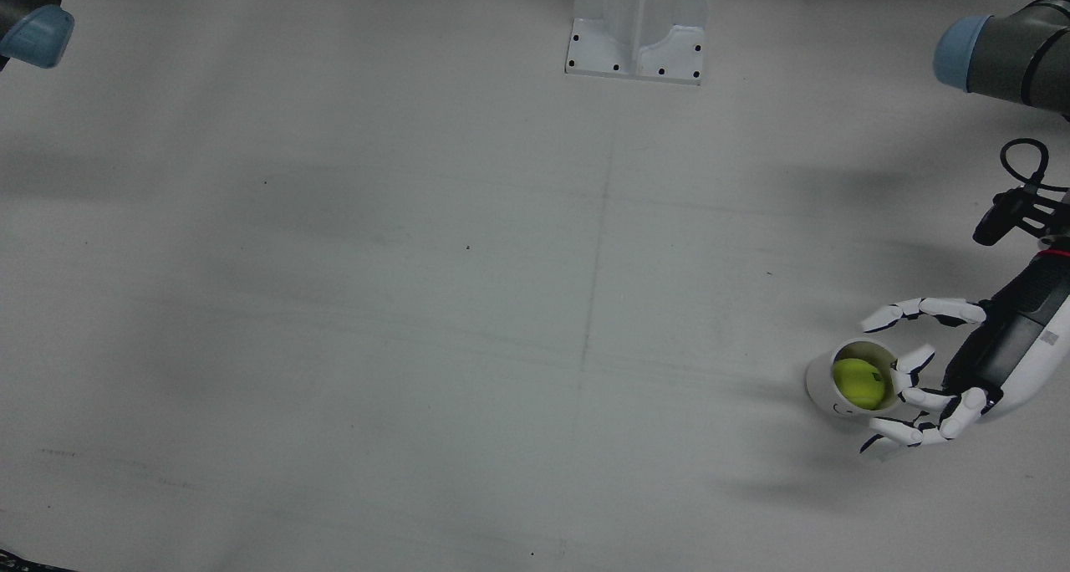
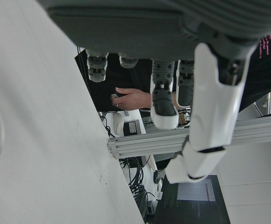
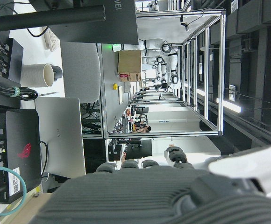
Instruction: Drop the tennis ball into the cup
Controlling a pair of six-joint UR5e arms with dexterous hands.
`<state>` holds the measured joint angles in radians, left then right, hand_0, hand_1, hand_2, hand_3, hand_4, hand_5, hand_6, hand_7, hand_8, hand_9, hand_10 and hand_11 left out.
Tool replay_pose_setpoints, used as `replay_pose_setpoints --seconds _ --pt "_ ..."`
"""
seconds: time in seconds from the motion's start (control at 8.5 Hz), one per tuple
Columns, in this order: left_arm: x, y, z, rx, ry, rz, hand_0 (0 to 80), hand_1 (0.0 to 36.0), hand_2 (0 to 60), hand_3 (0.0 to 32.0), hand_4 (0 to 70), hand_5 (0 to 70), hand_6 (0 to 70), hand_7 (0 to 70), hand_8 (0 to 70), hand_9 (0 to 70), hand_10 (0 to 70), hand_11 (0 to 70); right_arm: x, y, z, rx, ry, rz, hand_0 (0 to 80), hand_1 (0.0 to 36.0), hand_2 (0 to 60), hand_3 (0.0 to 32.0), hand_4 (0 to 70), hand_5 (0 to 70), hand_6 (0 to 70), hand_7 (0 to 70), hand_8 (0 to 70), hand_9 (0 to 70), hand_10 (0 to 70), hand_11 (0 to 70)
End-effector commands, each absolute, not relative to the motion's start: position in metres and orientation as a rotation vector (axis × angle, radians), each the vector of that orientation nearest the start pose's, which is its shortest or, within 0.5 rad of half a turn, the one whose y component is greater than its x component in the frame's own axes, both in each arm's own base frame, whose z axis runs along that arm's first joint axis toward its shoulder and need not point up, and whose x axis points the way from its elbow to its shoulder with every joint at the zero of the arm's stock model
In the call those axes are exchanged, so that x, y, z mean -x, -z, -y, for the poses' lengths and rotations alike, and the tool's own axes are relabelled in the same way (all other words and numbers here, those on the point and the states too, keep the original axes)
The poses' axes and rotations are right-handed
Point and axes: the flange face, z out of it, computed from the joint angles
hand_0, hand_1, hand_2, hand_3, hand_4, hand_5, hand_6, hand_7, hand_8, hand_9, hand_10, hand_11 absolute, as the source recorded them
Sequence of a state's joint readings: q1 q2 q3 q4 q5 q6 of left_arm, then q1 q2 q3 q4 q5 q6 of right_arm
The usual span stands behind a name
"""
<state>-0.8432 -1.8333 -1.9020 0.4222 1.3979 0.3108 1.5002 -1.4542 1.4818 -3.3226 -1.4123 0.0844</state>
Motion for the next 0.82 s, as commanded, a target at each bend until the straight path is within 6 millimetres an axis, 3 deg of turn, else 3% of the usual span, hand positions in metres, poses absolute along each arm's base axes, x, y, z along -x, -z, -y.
replay_pose_setpoints --seconds 0.0,0.12,0.24,0.35,0.47,0.59,0.71 --pt "-0.173 -0.413 0.531 0.163 1.636 -2.137 62.6 36.0 60.0 0.0 1.9 39.1 12.7 14.6 2.2 3.7 4.8 10.8 -0.112 -0.687 0.533 0.029 2.295 -1.976 0.0 0.0 0.0 0.0 0.0 0.0 0.0 0.0 0.0 0.0 0.0 0.0" --pt "-0.105 -0.412 0.547 0.030 1.680 -2.167 62.3 36.0 60.0 2.0 0.5 10.6 18.9 11.8 3.0 2.1 4.5 10.4 -0.112 -0.687 0.533 0.029 2.295 -1.976 0.0 0.0 0.0 0.0 0.0 0.0 0.0 0.0 0.0 0.0 0.0 0.0" --pt "-0.045 -0.426 0.549 -0.095 1.746 -2.163 63.0 36.0 60.0 9.0 0.0 20.6 11.4 10.9 1.5 0.9 4.2 10.2 -0.112 -0.687 0.533 0.029 2.295 -1.976 0.0 0.0 0.0 0.0 0.0 0.0 0.0 0.0 0.0 0.0 0.0 0.0" --pt "-0.006 -0.459 0.533 -0.152 1.800 -2.126 63.3 36.0 60.0 19.4 0.0 7.0 1.5 11.1 0.0 0.8 3.8 9.8 -0.112 -0.688 0.533 0.029 2.296 -1.974 0.0 0.0 0.0 0.0 0.0 0.0 0.0 0.0 0.0 0.0 0.0 0.0" --pt "0.018 -0.489 0.516 -0.200 1.840 -2.100 59.5 36.0 60.0 22.4 0.0 24.8 0.7 7.4 0.0 0.1 2.9 8.2 -0.112 -0.688 0.532 0.029 2.296 -1.974 0.0 0.0 0.0 0.0 0.0 0.0 0.0 0.0 0.0 0.0 0.0 0.0" --pt "0.035 -0.508 0.503 -0.228 1.868 -2.089 58.7 36.0 60.0 32.0 0.0 8.9 0.0 2.9 0.0 0.0 2.7 8.0 -0.112 -0.688 0.532 0.029 2.296 -1.974 0.0 0.0 0.0 0.0 0.0 0.0 0.0 0.0 0.0 0.0 0.0 0.0" --pt "0.039 -0.512 0.499 -0.230 1.873 -2.092 57.1 36.0 60.0 31.8 0.0 10.6 7.9 1.9 1.4 0.0 2.0 6.9 -0.112 -0.688 0.532 0.029 2.296 -1.974 0.0 0.0 0.0 0.0 0.0 0.0 0.0 0.0 0.0 0.0 0.0 0.0"
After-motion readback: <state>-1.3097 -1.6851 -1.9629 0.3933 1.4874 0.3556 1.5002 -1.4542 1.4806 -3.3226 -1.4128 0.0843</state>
